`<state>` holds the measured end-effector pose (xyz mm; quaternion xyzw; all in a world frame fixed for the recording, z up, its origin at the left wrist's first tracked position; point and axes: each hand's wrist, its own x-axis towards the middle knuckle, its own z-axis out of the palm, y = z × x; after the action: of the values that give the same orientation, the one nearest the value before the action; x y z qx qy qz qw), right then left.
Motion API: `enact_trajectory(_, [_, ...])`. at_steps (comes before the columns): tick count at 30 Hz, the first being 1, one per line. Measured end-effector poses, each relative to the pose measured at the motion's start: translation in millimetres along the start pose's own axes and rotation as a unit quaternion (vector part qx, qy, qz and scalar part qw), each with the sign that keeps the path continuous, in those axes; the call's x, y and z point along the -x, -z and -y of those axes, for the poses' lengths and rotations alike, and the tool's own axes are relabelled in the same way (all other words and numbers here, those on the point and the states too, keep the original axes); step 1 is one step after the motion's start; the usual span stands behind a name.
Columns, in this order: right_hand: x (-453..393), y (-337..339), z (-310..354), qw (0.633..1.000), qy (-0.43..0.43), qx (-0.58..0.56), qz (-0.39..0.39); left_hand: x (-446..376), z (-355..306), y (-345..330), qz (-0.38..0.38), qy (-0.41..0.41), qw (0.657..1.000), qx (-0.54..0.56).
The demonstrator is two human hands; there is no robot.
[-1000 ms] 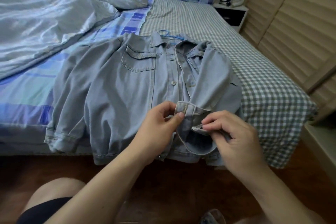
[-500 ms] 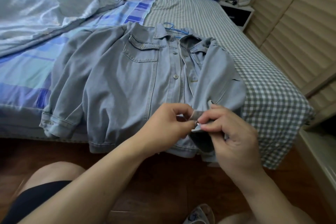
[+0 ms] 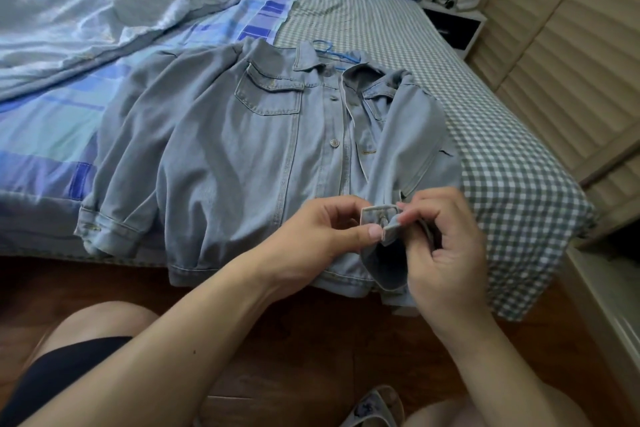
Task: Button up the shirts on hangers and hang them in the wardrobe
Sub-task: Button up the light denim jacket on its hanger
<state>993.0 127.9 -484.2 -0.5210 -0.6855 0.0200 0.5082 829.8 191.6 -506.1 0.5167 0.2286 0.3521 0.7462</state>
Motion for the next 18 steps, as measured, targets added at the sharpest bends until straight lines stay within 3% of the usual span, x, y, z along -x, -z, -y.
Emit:
enact_trajectory(4, [-2.7,3.6,0.7,0.999,-0.011,-0.008,0.036,2.6,-3.8,1.6,-0.016,-0.032,0.998,-0.052])
enact_trajectory(11, [-5.0,15.1,0.3,0.974,-0.079,-0.072,0.199,6.2,-5.3,10.8,-0.012,-0.028,0.989,-0.146])
enact_trajectory(18, [-5.7,12.3,-1.6,0.986,-0.055,-0.009,0.154,3.7,-6.9,9.8,-0.040,-0.082,0.966,-0.240])
